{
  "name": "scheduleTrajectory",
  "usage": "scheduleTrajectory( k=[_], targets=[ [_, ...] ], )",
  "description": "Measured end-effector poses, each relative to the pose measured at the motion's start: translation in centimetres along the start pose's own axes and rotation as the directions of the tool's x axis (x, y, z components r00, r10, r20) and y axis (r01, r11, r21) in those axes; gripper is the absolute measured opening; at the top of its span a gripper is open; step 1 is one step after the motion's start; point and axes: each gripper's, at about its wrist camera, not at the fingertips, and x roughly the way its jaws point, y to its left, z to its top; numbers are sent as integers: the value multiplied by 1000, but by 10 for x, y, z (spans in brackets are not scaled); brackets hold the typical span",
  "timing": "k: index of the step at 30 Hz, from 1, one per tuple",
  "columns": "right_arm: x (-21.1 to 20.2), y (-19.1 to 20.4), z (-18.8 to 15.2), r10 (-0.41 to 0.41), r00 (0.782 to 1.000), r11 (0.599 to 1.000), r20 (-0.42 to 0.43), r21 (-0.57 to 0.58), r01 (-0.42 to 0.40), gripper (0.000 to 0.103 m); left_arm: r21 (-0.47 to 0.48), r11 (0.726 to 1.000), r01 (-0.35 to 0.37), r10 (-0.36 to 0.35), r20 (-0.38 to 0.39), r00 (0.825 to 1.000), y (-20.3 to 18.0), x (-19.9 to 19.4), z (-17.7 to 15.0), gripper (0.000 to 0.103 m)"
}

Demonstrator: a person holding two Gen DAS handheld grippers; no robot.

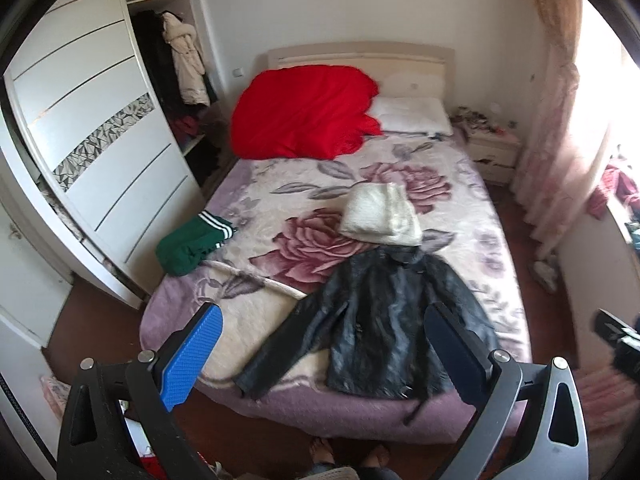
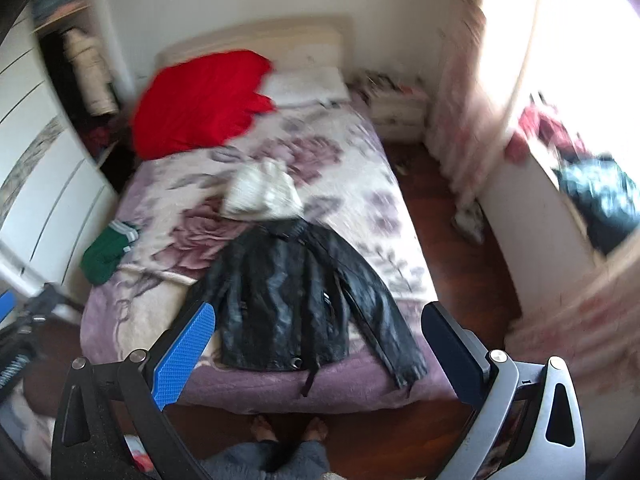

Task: Fold large clothes
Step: 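Grasp the jacket hem with the right gripper while the left gripper lowers onto the jacket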

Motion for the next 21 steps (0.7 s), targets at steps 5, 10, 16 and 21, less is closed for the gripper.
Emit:
scheduleTrajectory(
  k=[5, 10, 16, 21],
  targets=[
    [133, -99, -27, -48, 987, 966, -153, 243, 85, 99, 14, 999, -52, 53, -127, 990, -26, 108, -31, 103],
    [292, -210, -108, -15, 938, 877, -346, 446, 178, 76, 105, 990, -98, 123, -267, 956, -57, 211, -83, 103],
    [442, -330, -230, 66, 885, 703, -461, 651, 286, 77, 162, 982, -99, 155, -384, 910, -85, 310, -150, 103],
    [514, -373, -338, 295, 883, 413, -365, 882, 227, 78, 215, 973, -89, 178, -443, 879, -119, 371, -186, 103]
  ],
)
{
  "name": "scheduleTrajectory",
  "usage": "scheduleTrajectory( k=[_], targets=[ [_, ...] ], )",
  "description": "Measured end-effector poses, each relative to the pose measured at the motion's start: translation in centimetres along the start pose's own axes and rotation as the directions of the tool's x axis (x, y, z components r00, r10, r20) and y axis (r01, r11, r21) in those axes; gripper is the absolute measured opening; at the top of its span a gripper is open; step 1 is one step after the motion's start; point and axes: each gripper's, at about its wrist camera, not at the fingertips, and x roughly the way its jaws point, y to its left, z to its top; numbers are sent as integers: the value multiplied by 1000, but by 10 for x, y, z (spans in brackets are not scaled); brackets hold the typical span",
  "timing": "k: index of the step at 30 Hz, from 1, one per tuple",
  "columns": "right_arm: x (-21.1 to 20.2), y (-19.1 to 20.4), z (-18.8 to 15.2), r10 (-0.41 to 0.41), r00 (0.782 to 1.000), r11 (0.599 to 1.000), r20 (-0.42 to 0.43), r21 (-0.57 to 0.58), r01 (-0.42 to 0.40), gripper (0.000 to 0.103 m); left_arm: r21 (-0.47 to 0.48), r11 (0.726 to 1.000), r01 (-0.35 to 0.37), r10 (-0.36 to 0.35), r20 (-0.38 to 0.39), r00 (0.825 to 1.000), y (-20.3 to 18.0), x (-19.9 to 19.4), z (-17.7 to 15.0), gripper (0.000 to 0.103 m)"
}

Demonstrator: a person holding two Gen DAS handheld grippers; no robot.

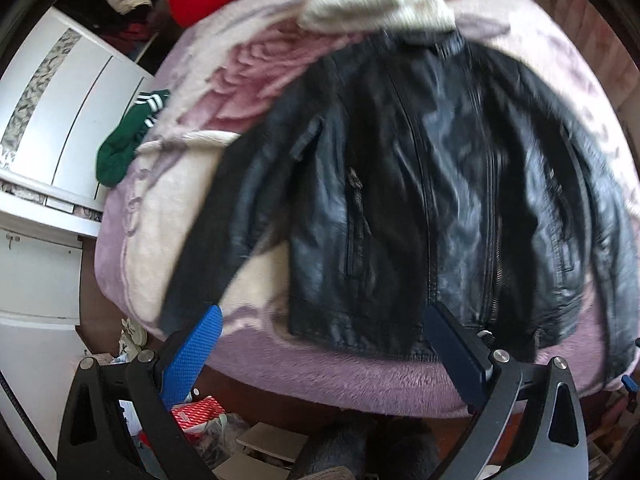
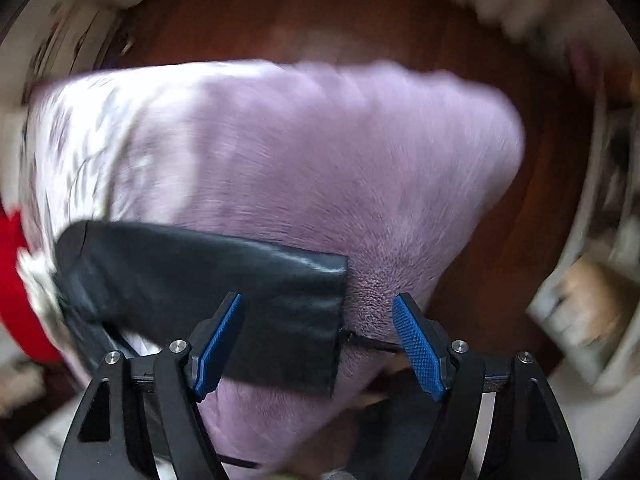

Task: Fold large clothes
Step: 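Grasp the jacket hem with the right gripper while the left gripper lowers onto the jacket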

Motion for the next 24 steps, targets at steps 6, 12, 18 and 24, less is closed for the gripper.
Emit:
scheduleTrajectory(
  k=[6, 12, 18, 24],
  targets=[
    [39, -22, -14, 208, 978, 975, 22, 81, -209, 76, 96, 995, 25, -28, 32, 999, -60, 19, 11, 103],
    [3, -14, -34, 199, 970, 974, 140, 78, -212, 12, 187, 978, 96, -118, 110, 987, -132, 19, 25, 103],
    [-58, -3, -18, 277, 922, 953, 272, 45, -300, 11, 313, 945, 97, -143, 127, 981, -202, 60, 36, 103],
    [-40, 17, 33, 263, 956, 964, 130, 4, -265, 44, 300, 927, 227, -256, 60, 965, -191, 75, 41, 103]
  ],
)
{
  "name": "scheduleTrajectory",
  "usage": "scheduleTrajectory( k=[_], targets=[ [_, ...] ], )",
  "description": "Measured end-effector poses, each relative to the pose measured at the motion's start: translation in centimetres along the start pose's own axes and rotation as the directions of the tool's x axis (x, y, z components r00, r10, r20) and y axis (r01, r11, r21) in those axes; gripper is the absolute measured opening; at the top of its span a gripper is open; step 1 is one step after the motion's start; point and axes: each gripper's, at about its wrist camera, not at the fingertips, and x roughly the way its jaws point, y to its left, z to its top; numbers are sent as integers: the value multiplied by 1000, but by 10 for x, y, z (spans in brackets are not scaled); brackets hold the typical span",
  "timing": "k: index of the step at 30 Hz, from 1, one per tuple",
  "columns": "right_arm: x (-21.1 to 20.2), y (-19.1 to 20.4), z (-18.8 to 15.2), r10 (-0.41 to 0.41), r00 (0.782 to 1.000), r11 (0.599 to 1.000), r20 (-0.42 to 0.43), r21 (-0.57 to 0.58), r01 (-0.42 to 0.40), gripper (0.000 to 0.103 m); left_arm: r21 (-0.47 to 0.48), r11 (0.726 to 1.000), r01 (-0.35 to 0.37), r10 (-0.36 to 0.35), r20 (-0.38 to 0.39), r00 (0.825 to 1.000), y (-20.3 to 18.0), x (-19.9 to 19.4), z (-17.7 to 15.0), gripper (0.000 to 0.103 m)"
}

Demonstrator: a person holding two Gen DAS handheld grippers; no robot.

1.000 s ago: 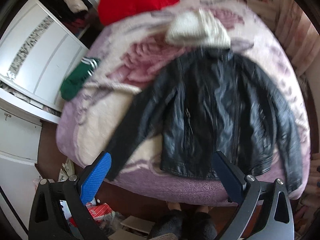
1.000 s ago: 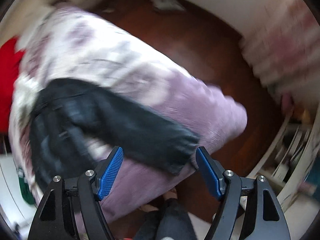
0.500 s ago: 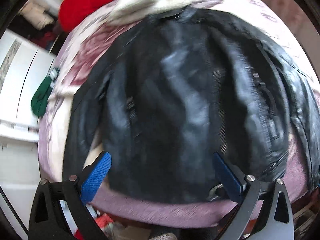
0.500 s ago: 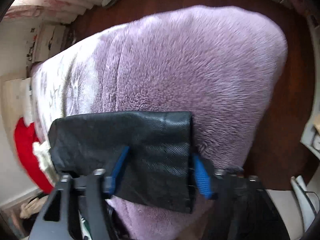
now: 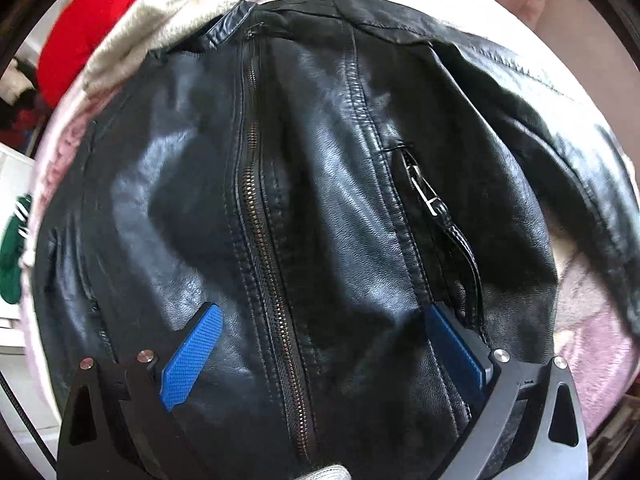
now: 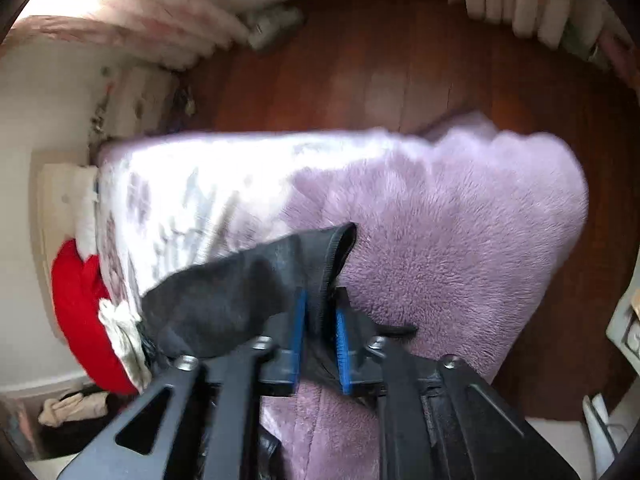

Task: Fold large clothes
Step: 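Grasp the jacket hem with the right gripper while the left gripper lowers onto the jacket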

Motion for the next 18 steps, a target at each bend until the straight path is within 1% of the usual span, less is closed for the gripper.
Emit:
scheduleTrajectory(
  k=[1, 2, 4, 5, 6, 7, 8, 9, 10, 11, 13, 15, 17, 18],
  targets=[
    [14, -7, 7, 3, 999, 1000, -45, 11, -3, 65, -1, 1000, 4, -4, -5, 1000, 3, -2, -1, 103],
    [21, -15, 8, -1, 998, 1000, -59, 19, 2, 68, 0, 1000, 3, -3, -11, 1000, 6, -3, -3, 103],
    [42, -26, 10, -34, 996, 999, -87, 28, 37, 68, -7, 1000, 18, -18, -19, 1000, 14, -5, -8, 103],
    [47, -26, 9, -45, 995, 999, -89, 24, 47, 70, -12, 1000, 29, -29, -26, 999, 17, -5, -10, 103],
    [44, -26, 6, -43, 997, 999, -68, 21, 44, 70, -13, 999, 39, -39, -31, 999, 20, -5, -14, 103],
    [43, -23, 2, -50, 997, 999, -52, 9, 50, 66, -11, 999, 51, -51, -31, 998, 21, -7, -16, 103],
    [42, -18, -2, -73, 996, 997, -47, -17, 72, 35, -6, 998, 55, -56, -30, 998, 21, -10, -18, 103],
    [36, -14, -6, -127, 992, 991, -25, -45, 126, 15, 3, 998, 59, -59, -28, 998, 20, -13, -20, 103],
    [32, -11, -6, -110, 994, 994, -20, -30, 109, 12, 10, 998, 61, -61, -26, 998, 23, -15, -20, 103],
    [24, -6, -6, -86, 996, 996, 4, 9, 86, 11, 18, 998, 61, -61, -23, 998, 26, -18, -21, 103],
    [-8, 2, -1, -55, 996, 998, 72, 34, 52, 11, 22, 998, 65, -64, -16, 998, 30, -25, -21, 103],
    [-39, 33, 2, -27, 989, 1000, 144, 4, 27, 10, 9, 997, 79, -79, -8, 997, 40, -31, -19, 103],
    [-65, 74, 4, 1, 983, 999, 183, -53, 9, 10, -18, 996, 86, -86, -3, 996, 52, -38, -19, 103],
    [-76, 100, 3, 8, 980, 996, 198, -87, 9, 10, -32, 996, 88, -88, -3, 996, 65, -40, -14, 103]
  ],
)
